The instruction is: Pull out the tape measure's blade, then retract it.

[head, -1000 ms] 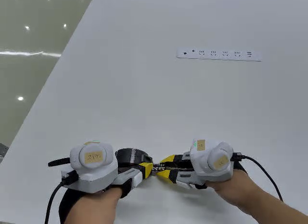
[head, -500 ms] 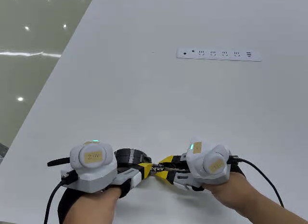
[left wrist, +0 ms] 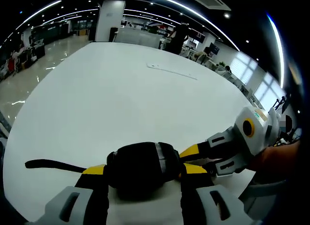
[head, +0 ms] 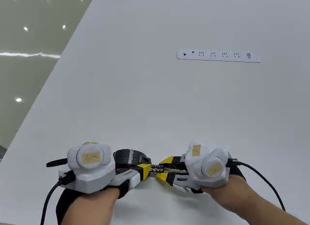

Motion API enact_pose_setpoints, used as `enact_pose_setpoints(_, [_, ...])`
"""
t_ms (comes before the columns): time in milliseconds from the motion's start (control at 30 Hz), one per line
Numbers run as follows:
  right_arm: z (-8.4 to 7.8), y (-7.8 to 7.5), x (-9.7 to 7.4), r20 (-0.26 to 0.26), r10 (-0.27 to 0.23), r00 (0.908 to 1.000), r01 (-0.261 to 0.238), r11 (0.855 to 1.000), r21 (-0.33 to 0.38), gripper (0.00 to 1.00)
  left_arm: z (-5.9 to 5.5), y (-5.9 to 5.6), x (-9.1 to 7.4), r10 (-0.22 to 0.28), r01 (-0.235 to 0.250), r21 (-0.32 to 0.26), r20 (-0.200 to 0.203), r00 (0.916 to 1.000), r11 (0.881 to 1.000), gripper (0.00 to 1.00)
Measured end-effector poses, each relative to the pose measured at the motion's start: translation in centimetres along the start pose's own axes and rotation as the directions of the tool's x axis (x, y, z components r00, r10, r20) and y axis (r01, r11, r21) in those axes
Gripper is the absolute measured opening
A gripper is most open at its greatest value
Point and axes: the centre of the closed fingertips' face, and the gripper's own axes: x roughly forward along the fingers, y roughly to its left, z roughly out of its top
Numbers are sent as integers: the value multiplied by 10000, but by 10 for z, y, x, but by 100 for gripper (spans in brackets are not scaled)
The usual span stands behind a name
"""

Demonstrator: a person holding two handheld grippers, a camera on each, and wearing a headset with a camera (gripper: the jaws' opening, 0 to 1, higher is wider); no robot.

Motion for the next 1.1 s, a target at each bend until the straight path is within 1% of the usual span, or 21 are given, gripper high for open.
enact_pose_setpoints(33, [0, 0, 0, -10, -13, 10000, 13, 10000, -57, 14, -1, 0, 0, 16, -15, 154, -46, 10000, 9999, 57])
enact_pose_setpoints(100, [0, 1, 0, -31, -31, 10000, 31, 9999, -138, 15, -3, 1, 0, 19, -16, 262, -110, 9999, 9997, 57])
enact_pose_setpoints(133, [0, 1, 0, -35, -23, 10000, 23, 9999, -110, 15, -5, 1, 0, 8, -3, 294, -162, 9999, 9996, 56])
enact_pose_setpoints(233, [0, 1, 0, -65, -42, 10000, 42, 10000, -70, 17, -4, 3, -1, -54, 56, 215, -124, 9999, 9998, 55])
enact_pose_setpoints(333, [1, 0, -3, -13, -52, 10000, 52, 9999, 94, 20, -6, 1, -2, -115, 123, 417, -197, 9997, 9991, 55])
enact_pose_setpoints(367, [1, -2, -4, -5, -121, 9999, 121, 9999, 118, 21, -7, 2, -2, -140, 159, 551, -337, 9993, 9984, 55])
enact_pose_setpoints(400, [2, -2, -5, -10, -122, 9999, 122, 9998, 185, 23, -8, 2, -2, -152, 171, 578, -336, 9993, 9982, 55])
enact_pose_setpoints(467, [2, -1, -7, 8, -96, 10000, 96, 9997, 215, 25, -7, 2, -3, -258, 275, 565, -315, 9992, 9980, 55])
enact_pose_setpoints(533, [3, -1, -9, -21, -133, 9999, 133, 9997, 185, 25, -5, 2, -4, -266, 290, 772, -321, 9991, 9966, 56])
enact_pose_setpoints(667, [4, -2, -14, -25, -225, 9997, 226, 9995, 225, 27, -3, -1, -6, -466, 499, 936, -373, 9982, 9944, 56])
enact_pose_setpoints(733, [4, -3, -17, -14, -270, 9996, 270, 9992, 278, 28, -2, 0, -7, -489, 526, 1057, -382, 9981, 9930, 56])
enact_pose_setpoints(867, [7, -3, -22, 45, -356, 9994, 355, 9989, 316, 29, 0, -2, -9, -679, 720, 1113, -399, 9969, 9912, 57])
enact_pose_setpoints(1000, [11, -5, -31, 175, -569, 9982, 558, 9969, 563, 31, 2, -3, -10, -795, 840, 1274, -404, 9960, 9883, 59])
enact_pose_setpoints(1100, [10, -5, -37, 132, -692, 9975, 684, 9961, 554, 33, 4, -4, -11, -881, 931, 1394, -420, 9952, 9859, 61])
